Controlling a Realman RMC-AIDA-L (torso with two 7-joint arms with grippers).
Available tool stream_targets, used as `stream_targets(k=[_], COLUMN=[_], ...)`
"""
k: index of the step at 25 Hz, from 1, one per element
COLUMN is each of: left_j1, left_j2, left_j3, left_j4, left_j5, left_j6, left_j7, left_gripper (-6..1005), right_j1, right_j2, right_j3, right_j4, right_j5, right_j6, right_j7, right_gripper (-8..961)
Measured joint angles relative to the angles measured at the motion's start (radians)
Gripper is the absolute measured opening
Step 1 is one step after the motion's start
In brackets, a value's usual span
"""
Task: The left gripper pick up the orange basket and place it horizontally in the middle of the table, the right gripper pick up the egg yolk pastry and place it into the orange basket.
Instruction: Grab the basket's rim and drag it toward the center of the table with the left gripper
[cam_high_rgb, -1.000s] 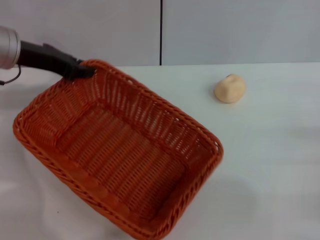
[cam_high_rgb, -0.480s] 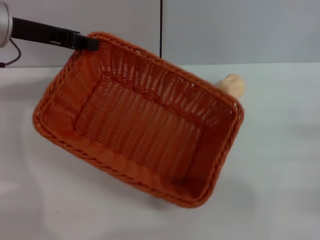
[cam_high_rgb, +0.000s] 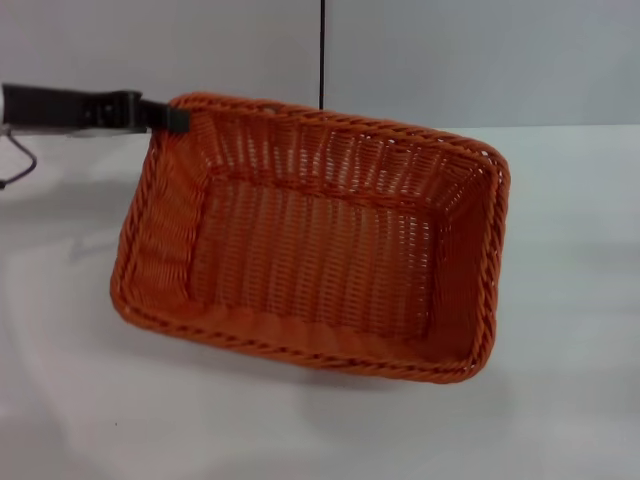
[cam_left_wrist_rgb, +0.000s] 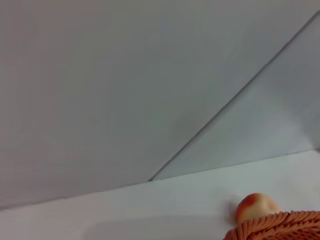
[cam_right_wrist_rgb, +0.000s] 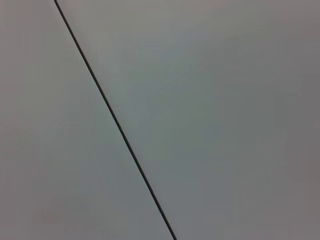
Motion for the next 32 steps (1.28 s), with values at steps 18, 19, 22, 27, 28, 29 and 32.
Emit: stream_targets(k=[18, 19, 22, 27, 28, 29, 32], left_j1=[0.169, 0.169, 0.165, 0.162, 0.163, 0.165, 0.169], left_j2=[-0.008, -0.008, -0.003, 0.005, 0.008, 0.011, 0.025], left_j3=[0.156, 0.163, 0.184, 0.189, 0.187, 0.185, 0.183], left_j4=[0.002, 0.002, 0.0, 0.005, 0.006, 0.009, 0.014], left_j5=[-0.183, -0.184, -0.177, -0.165, -0.164, -0.163, -0.162], left_j6=[0.009, 0.008, 0.008, 0.015, 0.018, 0.024, 0.043], left_j7=[-0.056, -0.058, -0.065, -0.07, -0.07, -0.07, -0.07], left_gripper=[269, 274, 288, 312, 316, 321, 335], right_j1=[0.065, 0.066, 0.068, 0.069, 0.069, 0.069, 0.071], right_j2=[0.0, 0.001, 0.001, 0.002, 0.002, 0.002, 0.002], right_j3=[-0.01, -0.01, -0.011, -0.011, -0.011, -0.011, -0.011], right_j4=[-0.033, -0.033, -0.034, -0.038, -0.04, -0.043, -0.045], right_j5=[0.0, 0.0, 0.0, 0.0, 0.0, 0.0, 0.0], right_j6=[0.083, 0.085, 0.093, 0.104, 0.105, 0.107, 0.108], right_j7=[-0.008, -0.008, -0.008, -0.009, -0.009, -0.009, -0.009], right_gripper=[488, 488, 487, 485, 484, 484, 483])
